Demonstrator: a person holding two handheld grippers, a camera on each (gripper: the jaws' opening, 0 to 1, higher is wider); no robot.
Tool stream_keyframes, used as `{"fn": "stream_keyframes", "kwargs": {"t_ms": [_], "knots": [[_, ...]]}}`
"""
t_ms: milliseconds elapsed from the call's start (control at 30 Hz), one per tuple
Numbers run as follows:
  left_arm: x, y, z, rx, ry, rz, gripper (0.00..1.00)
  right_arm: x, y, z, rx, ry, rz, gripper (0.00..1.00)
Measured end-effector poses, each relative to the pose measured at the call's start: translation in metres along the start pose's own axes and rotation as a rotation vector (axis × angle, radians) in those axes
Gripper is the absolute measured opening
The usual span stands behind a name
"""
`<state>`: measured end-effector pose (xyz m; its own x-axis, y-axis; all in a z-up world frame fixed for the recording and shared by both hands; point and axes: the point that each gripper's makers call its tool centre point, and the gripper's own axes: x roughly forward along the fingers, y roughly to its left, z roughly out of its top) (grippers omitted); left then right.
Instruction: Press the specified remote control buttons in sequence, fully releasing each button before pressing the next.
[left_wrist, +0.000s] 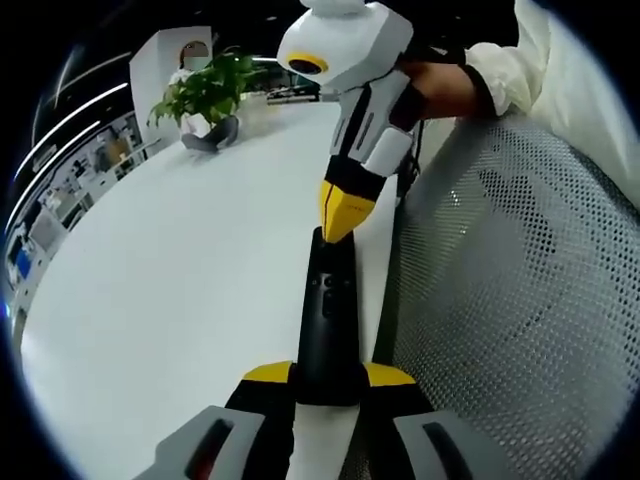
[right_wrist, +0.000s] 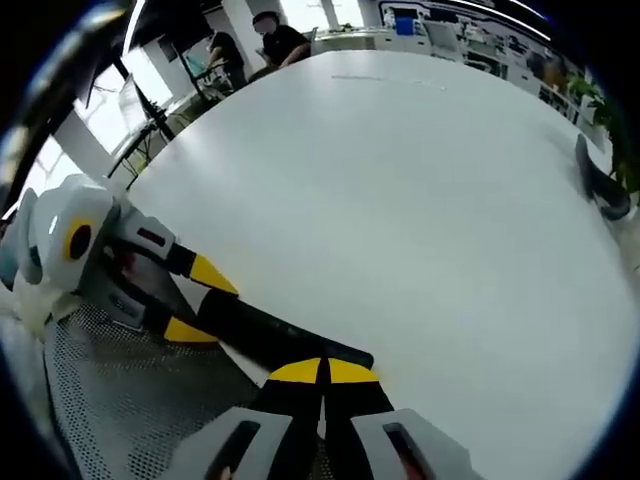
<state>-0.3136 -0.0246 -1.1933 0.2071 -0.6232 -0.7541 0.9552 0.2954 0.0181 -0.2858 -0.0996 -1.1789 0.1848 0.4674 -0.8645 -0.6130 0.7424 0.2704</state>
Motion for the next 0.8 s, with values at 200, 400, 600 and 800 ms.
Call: {"fn": "stream_keyframes", "kwargs": {"t_ms": [200, 400, 600, 800], "knots": [[0.0002, -0.0003, 0.0003, -0.015, 0.002, -0.004, 0.24, 0.0023, 0.0025, -0.0029, 0.019, 0.009, 0.014, 0.00], [0.0002, -0.0004, 0.0005, -0.020, 0.003, -0.004, 0.24, 0.0033, 0.0032, -0.0025, 0.003, 0.028, 0.001, 0.00], [-0.0001, -0.0003, 0.0004, -0.021, 0.001, -0.004, 0.24, 0.0043, 0.0038, -0.0026, -0.054, 0.066, -0.018, 0.00], [-0.0002, 0.0003, 0.0001, -0.023, 0.001, -0.004, 0.25, 0.0045, 0.0022, -0.0025, -0.046, 0.066, -0.010, 0.00]]}}
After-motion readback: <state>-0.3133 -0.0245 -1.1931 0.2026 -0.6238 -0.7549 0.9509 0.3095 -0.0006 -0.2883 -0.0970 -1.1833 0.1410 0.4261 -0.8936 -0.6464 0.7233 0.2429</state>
